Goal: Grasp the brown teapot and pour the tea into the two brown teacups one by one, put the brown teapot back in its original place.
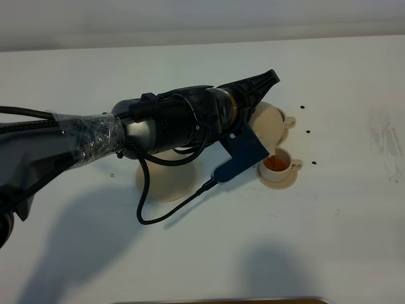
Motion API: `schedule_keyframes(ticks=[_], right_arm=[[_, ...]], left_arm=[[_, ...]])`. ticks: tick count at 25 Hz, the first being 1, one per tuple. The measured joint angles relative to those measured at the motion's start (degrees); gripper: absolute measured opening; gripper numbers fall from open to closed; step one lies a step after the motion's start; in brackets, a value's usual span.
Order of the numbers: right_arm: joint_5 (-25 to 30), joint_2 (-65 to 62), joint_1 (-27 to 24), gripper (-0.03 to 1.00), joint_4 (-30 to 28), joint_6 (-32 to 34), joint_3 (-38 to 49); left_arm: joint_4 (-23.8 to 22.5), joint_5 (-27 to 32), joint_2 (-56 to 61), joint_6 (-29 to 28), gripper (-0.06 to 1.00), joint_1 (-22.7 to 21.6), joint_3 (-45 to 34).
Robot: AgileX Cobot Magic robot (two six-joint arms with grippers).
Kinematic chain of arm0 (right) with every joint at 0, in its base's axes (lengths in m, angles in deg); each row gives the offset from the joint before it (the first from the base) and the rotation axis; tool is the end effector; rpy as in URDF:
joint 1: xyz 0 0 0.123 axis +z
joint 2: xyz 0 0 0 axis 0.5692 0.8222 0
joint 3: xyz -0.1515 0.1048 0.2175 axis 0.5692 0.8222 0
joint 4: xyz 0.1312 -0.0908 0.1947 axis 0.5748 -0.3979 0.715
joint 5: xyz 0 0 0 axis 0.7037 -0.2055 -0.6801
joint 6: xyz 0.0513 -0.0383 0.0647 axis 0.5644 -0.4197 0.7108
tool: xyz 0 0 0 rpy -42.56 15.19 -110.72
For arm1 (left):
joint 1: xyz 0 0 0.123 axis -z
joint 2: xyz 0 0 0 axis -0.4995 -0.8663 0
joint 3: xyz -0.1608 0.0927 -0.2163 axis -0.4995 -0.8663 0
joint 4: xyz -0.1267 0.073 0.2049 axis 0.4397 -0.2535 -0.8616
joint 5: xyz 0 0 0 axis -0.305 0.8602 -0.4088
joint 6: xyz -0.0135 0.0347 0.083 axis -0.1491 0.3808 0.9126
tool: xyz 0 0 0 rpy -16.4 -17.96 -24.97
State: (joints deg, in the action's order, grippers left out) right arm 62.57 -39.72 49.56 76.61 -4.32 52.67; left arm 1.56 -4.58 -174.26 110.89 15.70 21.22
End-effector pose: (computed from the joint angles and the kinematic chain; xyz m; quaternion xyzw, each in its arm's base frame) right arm -0.0037 -0.0011 0.2792 -0.0918 0.8667 0.0751 0.4845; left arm 0.3292 -0.3123 0.1816 0.8868 0.1919 0.3050 0.2893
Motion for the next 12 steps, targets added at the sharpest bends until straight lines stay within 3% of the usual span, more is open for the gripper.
schedule_keyframes(ticks=[12], right_arm=[[0.00, 0.00, 0.00, 0.44, 0.00, 0.00, 0.00]], left_arm=[[-0.56, -0.61, 0.00, 0.00, 0.08, 0.00, 0.00]])
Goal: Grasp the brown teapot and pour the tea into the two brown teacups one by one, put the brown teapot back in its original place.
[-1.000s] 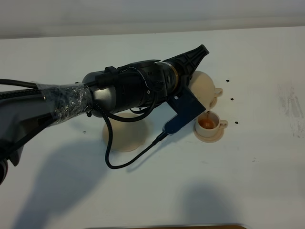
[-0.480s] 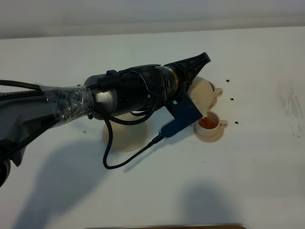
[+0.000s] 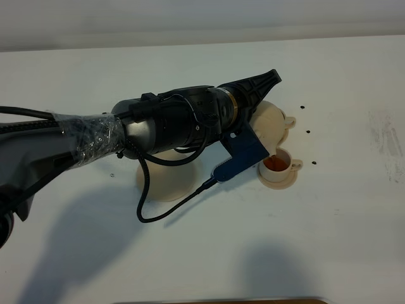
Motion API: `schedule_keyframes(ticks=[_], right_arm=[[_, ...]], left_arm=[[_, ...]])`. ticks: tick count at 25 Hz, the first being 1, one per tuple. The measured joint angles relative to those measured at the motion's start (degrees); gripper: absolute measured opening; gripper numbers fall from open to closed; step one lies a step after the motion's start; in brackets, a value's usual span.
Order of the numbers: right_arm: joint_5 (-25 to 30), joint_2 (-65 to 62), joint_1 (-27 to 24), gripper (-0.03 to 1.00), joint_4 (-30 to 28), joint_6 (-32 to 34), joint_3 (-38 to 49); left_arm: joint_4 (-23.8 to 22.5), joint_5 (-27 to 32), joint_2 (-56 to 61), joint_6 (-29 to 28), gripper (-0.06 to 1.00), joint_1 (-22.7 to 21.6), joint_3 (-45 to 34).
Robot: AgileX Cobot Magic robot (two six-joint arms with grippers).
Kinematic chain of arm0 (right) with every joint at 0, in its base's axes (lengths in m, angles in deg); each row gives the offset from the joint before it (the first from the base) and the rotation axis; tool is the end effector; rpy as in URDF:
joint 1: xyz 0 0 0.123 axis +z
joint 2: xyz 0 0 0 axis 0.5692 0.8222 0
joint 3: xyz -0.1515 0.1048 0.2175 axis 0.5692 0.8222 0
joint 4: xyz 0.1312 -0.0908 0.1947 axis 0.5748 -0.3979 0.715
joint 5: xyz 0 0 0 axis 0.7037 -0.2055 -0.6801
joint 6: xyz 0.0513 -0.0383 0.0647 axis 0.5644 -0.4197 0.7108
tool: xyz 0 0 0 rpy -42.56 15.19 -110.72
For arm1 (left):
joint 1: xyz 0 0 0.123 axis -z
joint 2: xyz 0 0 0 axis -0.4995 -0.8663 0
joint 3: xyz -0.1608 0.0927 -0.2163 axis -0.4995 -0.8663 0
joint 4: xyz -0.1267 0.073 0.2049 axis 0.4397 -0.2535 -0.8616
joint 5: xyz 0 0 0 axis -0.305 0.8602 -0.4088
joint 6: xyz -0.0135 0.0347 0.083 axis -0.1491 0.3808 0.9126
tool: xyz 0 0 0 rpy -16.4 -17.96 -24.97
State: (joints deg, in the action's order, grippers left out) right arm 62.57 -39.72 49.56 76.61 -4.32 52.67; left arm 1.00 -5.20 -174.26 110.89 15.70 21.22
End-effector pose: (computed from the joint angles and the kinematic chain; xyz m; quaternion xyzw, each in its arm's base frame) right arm -0.0037 -0.0011 0.2792 -0.0918 0.8667 0.0751 0.4845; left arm 0.3292 -0.3132 0.1821 0.8866 0.1857 0.3062 0.2928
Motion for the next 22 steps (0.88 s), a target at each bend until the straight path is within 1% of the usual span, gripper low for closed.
schedule_keyframes(ticks=[22], right_arm=[[0.00, 0.00, 0.00, 0.44, 0.00, 0.00, 0.00]], left_arm=[[-0.32, -0.69, 0.47, 0.05, 0.08, 0.00, 0.00]])
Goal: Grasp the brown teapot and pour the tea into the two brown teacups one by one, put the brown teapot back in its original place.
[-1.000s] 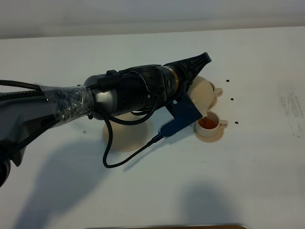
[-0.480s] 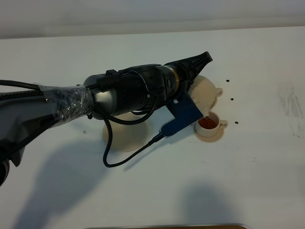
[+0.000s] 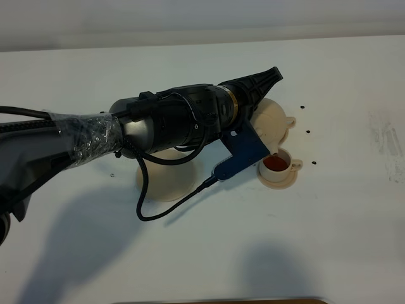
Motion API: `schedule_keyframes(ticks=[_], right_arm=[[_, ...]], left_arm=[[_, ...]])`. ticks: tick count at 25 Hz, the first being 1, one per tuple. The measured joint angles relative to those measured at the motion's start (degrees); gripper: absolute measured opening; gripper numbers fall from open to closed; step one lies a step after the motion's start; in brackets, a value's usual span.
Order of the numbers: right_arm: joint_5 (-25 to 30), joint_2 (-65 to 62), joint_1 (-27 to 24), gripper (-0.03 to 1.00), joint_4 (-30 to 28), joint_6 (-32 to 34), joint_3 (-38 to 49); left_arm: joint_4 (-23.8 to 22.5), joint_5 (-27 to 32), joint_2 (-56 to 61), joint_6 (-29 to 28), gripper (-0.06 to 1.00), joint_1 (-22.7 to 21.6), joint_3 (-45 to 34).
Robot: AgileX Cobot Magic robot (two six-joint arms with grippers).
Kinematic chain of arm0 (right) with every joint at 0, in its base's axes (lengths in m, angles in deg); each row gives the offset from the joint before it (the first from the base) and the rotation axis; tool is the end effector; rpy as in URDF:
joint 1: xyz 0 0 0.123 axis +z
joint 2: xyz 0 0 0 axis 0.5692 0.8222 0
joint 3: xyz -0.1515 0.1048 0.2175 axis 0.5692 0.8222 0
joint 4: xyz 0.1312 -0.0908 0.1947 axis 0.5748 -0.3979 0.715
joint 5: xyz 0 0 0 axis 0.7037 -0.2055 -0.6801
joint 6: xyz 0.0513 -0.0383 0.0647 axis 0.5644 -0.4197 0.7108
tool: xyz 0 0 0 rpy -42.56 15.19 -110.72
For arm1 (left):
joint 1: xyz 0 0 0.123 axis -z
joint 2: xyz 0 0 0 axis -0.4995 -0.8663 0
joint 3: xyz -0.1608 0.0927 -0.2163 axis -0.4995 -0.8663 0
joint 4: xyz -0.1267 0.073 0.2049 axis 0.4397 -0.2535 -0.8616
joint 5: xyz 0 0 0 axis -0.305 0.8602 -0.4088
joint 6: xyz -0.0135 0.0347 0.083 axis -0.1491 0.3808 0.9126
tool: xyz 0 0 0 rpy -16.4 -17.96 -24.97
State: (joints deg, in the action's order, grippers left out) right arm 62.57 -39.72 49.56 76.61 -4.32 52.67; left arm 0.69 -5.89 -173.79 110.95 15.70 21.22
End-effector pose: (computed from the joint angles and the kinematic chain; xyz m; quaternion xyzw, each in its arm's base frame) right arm -0.0037 -0.0011 0.2792 -0.0918 0.8667 0.0751 0.4845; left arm 0.3287 -0.3138 0.1863 0.8844 0.1806 0.3083 0.3004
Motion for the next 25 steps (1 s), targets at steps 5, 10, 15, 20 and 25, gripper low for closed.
schedule_keyframes(ticks=[5, 10, 15, 20, 25], right_arm=[[0.00, 0.00, 0.00, 0.44, 0.00, 0.00, 0.00], [0.00, 0.00, 0.00, 0.44, 0.00, 0.00, 0.00], [0.00, 0.00, 0.00, 0.44, 0.00, 0.00, 0.00], [0.00, 0.00, 0.00, 0.44, 0.00, 0.00, 0.00], [0.00, 0.00, 0.00, 0.44, 0.00, 0.00, 0.00]], left_arm=[[-0.06, -0.06, 0.00, 0.18, 0.08, 0.00, 0.00], [-0.06, -0.06, 0.16, 1.28, 0.08, 0.00, 0.00], [-0.06, -0.06, 0.16, 1.46, 0.08, 0.00, 0.00], [-0.06, -0.06, 0.16, 1.46, 0.08, 0.00, 0.00], [-0.06, -0.06, 0.67, 1.46, 0.08, 0.00, 0.00]])
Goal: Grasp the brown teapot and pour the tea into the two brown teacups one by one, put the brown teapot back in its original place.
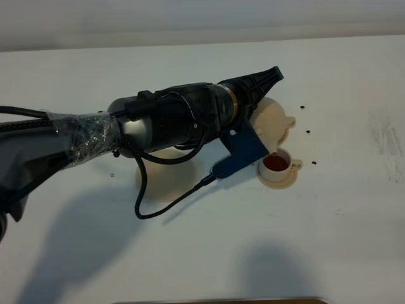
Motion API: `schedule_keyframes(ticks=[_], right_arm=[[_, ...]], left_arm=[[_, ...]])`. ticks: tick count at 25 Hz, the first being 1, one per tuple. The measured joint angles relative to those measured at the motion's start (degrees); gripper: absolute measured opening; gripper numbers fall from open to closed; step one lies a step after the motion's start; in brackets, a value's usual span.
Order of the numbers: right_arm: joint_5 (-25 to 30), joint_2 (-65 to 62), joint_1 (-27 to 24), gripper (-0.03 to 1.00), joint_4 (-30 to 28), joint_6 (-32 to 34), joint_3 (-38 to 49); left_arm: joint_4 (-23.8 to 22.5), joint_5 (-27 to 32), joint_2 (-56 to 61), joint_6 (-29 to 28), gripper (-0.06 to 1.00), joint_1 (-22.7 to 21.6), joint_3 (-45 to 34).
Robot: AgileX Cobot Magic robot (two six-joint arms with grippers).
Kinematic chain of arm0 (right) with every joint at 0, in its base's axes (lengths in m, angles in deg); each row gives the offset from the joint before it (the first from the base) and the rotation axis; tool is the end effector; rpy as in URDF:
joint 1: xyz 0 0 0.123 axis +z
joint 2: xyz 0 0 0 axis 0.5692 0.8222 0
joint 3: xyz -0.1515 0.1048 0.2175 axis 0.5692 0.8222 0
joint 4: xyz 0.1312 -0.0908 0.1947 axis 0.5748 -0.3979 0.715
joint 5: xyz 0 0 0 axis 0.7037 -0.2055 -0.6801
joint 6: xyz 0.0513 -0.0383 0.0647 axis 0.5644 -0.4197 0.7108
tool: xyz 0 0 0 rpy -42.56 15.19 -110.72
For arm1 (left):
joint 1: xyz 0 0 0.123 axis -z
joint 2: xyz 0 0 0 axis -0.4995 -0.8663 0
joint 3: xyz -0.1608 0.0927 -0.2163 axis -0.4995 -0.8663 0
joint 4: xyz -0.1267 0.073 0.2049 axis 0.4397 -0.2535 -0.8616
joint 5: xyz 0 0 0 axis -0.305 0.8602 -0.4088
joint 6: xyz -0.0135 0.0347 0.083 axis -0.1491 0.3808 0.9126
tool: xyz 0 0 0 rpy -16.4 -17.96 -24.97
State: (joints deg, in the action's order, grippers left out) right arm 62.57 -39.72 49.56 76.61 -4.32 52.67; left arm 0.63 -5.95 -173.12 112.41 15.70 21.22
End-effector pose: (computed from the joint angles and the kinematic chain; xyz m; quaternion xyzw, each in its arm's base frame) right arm -0.0037 -0.0011 0.2792 -0.0918 0.8667 0.0751 0.4845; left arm 0.3282 -0.3133 0.1917 0.8840 0.1687 0.3151 0.3012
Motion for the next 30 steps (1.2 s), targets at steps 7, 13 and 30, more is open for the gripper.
schedule_keyframes(ticks=[7, 13, 30], right_arm=[[0.00, 0.00, 0.00, 0.44, 0.00, 0.00, 0.00], [0.00, 0.00, 0.00, 0.44, 0.00, 0.00, 0.00], [0.00, 0.00, 0.00, 0.44, 0.00, 0.00, 0.00]], left_arm=[[-0.32, 0.00, 0.87, 0.14, 0.08, -0.17, 0.00], [-0.71, 0.05, 1.00, 0.14, 0.08, -0.49, 0.00], [-0.73, 0.05, 1.09, 2.54, 0.08, -0.53, 0.00]])
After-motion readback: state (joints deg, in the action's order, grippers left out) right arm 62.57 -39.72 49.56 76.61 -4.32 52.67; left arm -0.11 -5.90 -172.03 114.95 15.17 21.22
